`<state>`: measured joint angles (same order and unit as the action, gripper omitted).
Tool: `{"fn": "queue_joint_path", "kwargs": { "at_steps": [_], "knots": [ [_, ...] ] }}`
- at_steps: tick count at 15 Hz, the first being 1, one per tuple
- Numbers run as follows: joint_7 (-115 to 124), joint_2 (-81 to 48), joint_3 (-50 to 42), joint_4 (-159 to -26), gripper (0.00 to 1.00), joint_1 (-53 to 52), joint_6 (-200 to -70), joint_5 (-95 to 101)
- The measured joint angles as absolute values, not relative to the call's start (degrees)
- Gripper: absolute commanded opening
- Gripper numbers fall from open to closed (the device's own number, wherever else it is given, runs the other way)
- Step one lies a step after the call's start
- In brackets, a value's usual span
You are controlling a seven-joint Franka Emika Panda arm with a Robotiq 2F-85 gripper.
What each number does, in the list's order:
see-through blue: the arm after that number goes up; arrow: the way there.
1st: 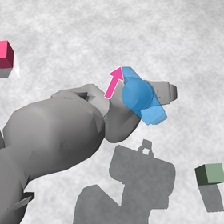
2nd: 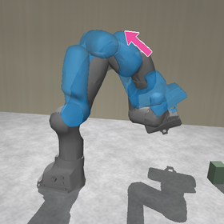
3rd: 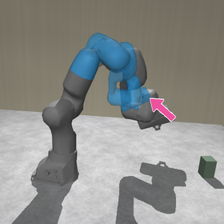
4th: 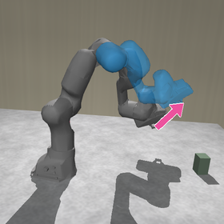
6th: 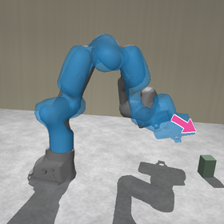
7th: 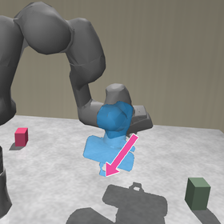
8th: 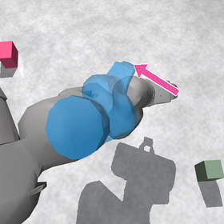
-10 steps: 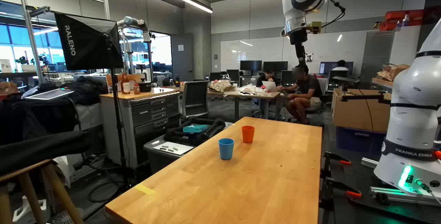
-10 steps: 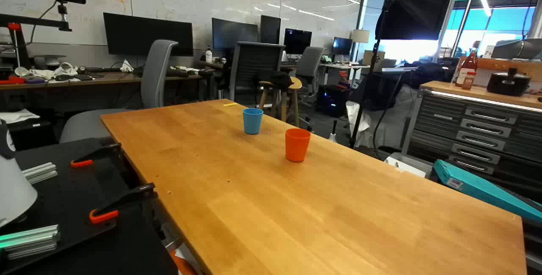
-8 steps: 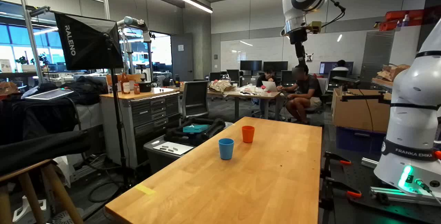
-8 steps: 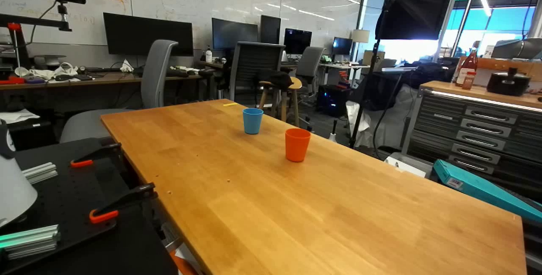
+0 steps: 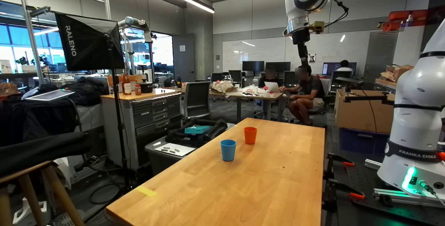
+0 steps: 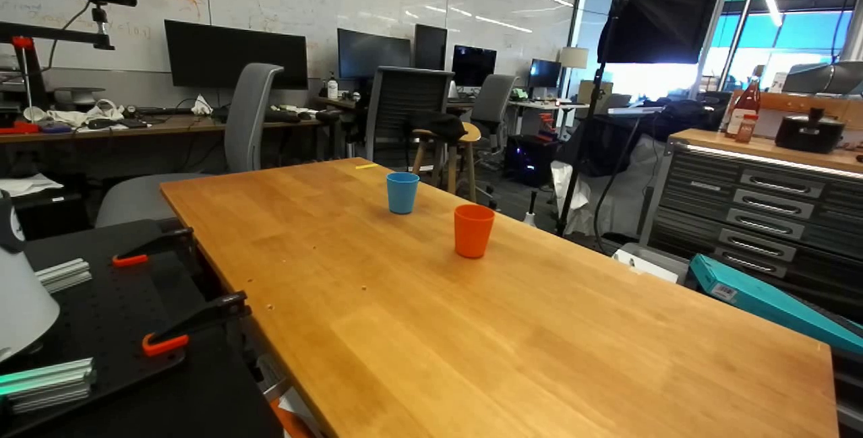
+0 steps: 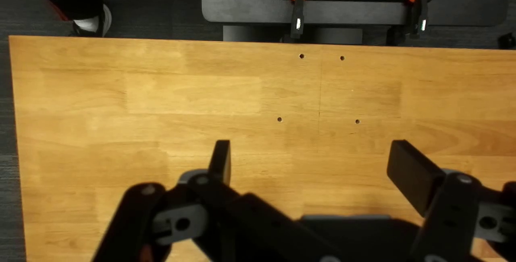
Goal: Place the blue cup inside the orange cup
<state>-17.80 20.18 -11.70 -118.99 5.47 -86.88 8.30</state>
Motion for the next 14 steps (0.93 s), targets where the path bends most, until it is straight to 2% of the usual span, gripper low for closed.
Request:
{"fn": "queue_joint_path", "kwargs": {
  "at_steps": [12,14],
  "knots": [
    [-17.80,20.12,-11.70,-119.22,1.00,5.47,-86.98,8.30],
    [-17.79,19.92,-11.66,-120.63,1.00,5.46,-90.05,8.30]
  ]
}}
